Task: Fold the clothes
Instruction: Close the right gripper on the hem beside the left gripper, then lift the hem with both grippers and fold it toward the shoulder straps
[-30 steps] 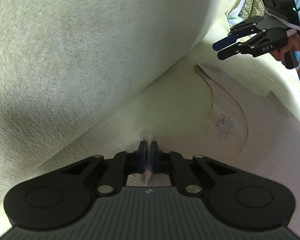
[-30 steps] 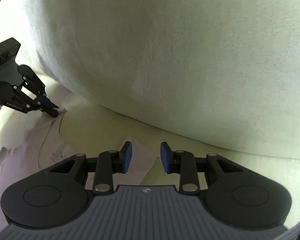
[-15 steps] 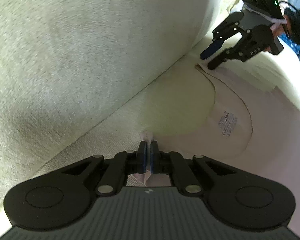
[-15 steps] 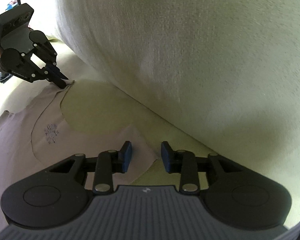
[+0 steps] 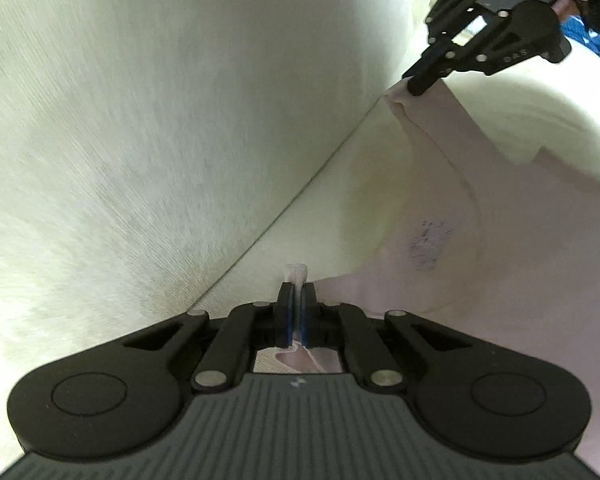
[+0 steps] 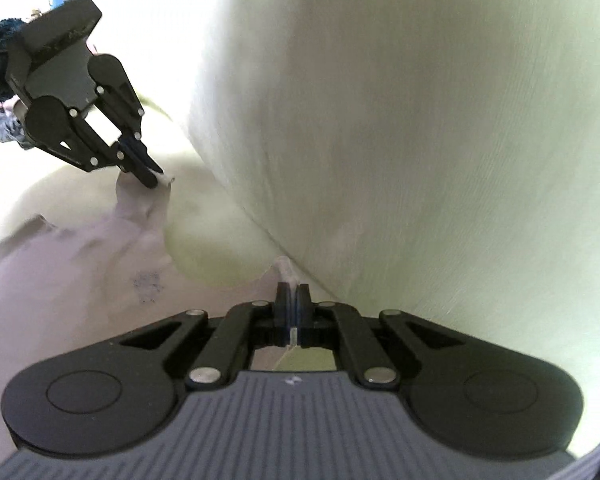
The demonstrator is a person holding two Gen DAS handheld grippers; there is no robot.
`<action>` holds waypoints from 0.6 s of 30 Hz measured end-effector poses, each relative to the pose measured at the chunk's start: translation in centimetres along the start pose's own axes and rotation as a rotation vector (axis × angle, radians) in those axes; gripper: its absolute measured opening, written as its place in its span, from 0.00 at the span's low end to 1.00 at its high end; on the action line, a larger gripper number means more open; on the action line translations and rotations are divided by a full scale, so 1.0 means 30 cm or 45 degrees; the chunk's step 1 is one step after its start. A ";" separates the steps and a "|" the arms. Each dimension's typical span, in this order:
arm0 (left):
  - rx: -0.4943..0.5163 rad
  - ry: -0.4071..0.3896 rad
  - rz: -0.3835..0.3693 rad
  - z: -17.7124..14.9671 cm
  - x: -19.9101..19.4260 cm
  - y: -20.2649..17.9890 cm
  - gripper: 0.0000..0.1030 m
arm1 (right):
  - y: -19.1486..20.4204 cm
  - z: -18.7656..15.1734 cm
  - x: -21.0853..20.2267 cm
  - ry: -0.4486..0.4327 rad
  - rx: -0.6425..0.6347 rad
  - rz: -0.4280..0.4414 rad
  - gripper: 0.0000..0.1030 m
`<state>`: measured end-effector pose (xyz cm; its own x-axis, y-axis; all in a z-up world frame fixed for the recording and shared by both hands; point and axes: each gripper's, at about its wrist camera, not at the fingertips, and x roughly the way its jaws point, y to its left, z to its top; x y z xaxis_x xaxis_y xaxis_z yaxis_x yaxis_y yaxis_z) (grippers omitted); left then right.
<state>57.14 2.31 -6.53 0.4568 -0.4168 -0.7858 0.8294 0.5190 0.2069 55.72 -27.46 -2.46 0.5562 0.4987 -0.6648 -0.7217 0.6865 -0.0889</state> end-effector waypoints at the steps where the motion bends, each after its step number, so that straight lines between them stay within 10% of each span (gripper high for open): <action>1: 0.004 -0.016 0.013 -0.001 -0.042 -0.036 0.00 | 0.027 0.000 -0.040 -0.016 -0.015 -0.005 0.02; 9: -0.018 -0.071 0.088 -0.088 -0.354 -0.365 0.00 | 0.189 -0.054 -0.305 -0.085 -0.089 0.059 0.02; 18: -0.016 -0.089 0.045 -0.344 -0.424 -0.736 0.00 | 0.441 -0.284 -0.365 -0.029 -0.121 0.147 0.02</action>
<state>29.70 3.85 -7.09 0.5077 -0.4487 -0.7355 0.8083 0.5435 0.2265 36.58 -28.36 -2.66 0.4753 0.5840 -0.6580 -0.8166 0.5712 -0.0829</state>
